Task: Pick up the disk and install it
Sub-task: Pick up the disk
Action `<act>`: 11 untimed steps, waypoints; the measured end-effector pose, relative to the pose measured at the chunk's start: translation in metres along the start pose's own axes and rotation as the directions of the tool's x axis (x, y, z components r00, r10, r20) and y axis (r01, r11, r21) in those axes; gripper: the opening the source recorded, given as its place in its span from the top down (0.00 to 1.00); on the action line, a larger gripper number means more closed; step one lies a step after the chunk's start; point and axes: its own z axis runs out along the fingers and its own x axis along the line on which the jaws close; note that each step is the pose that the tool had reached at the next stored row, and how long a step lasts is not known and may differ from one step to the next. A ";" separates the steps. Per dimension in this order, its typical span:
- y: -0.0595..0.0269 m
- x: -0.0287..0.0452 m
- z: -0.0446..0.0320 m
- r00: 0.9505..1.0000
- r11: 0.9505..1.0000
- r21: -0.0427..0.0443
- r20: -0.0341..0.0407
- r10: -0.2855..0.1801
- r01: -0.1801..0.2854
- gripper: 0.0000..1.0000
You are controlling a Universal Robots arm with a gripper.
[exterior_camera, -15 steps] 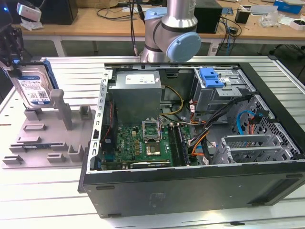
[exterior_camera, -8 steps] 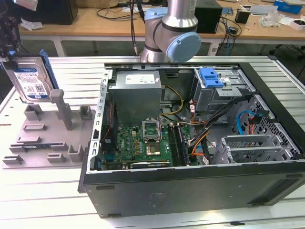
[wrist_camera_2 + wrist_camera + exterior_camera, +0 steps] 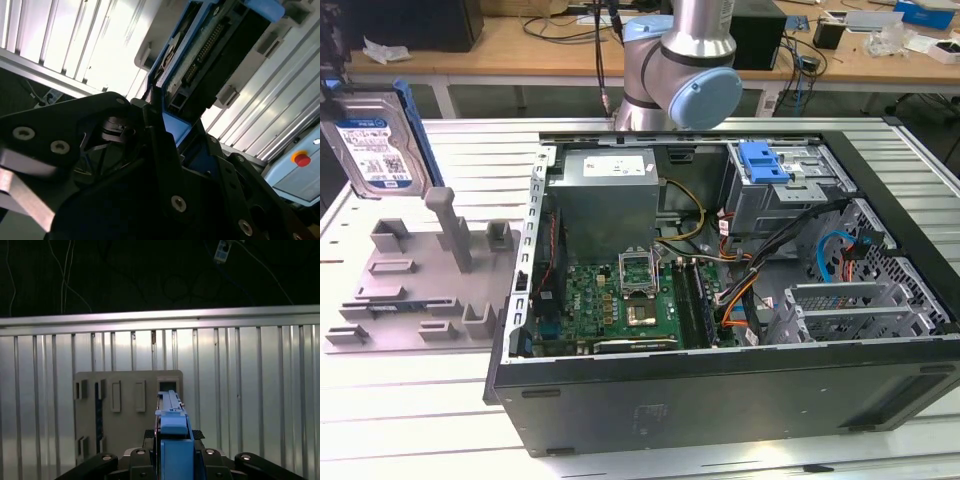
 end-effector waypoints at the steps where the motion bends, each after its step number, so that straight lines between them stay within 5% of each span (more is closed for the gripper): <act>1: -0.0002 0.0002 -0.0032 1.000 1.000 0.000 0.000 0.000 0.000 0.64; 11: -0.0020 0.0025 -0.0417 1.000 1.000 0.000 0.000 0.000 0.000 0.64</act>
